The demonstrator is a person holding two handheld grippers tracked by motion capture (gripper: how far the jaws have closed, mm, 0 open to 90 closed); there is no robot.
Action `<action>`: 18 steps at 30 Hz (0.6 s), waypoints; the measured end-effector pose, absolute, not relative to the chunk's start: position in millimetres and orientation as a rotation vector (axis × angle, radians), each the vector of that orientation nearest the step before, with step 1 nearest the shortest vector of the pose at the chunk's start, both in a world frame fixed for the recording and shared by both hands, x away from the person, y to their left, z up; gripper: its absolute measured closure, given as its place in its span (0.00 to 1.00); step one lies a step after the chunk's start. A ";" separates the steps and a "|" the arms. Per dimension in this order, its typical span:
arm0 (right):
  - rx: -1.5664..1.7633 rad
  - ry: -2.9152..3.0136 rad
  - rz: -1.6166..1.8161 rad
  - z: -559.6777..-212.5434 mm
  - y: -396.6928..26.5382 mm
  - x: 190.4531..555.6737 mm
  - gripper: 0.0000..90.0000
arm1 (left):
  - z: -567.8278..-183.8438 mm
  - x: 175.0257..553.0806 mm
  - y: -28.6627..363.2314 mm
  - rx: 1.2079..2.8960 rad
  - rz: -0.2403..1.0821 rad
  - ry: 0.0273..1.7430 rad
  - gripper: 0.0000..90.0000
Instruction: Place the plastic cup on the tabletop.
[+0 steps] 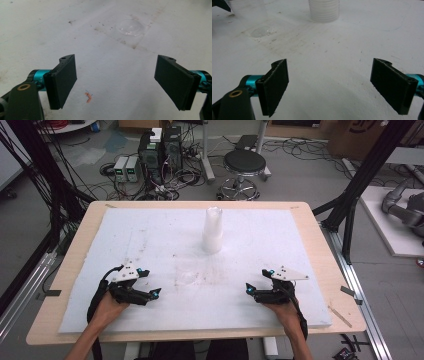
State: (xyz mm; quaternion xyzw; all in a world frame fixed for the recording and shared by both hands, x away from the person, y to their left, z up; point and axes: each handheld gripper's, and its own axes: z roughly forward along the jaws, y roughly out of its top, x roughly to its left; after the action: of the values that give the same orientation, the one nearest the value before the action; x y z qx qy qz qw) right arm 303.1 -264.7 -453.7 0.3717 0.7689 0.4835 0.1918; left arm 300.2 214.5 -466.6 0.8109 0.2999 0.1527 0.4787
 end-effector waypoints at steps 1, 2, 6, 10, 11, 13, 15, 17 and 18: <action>1.050 2.158 1.358 -453.6 -264.6 302.7 0.16 | -466.1 298.3 214.9 1.965 0.399 0.728 0.20; 1.047 2.158 1.357 -453.7 -264.9 302.8 0.16 | -465.4 296.8 216.8 1.953 0.417 0.717 0.20; 1.043 2.154 1.357 -453.7 -264.5 302.1 0.16 | -466.0 292.1 222.6 1.869 0.451 0.732 0.20; 1.042 2.146 1.358 -453.7 -264.8 301.8 0.16 | -466.5 292.0 231.6 1.784 0.438 0.778 0.20; 1.044 2.146 1.360 -453.7 -265.0 301.6 0.16 | -466.7 292.2 234.1 1.765 0.428 0.779 0.20; 1.043 2.140 1.363 -453.8 -265.3 301.7 0.16 | -467.0 291.3 237.2 1.735 0.425 0.780 0.20; 1.045 2.135 1.360 -453.7 -265.3 301.2 0.16 | -467.2 290.0 237.6 1.722 0.435 0.778 0.20; 1.055 2.130 1.360 -453.6 -264.9 300.6 0.16 | -467.2 289.0 237.6 1.718 0.453 0.781 0.20; 1.054 2.129 1.360 -453.6 -265.0 300.6 0.16 | -467.3 288.4 237.7 1.713 0.459 0.782 0.20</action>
State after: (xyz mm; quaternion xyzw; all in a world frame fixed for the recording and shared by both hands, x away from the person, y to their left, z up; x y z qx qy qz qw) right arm 300.6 -265.0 -453.6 0.3771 0.7619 0.4868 0.2008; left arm 288.4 237.7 -467.3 0.7284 0.3327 0.1953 0.5662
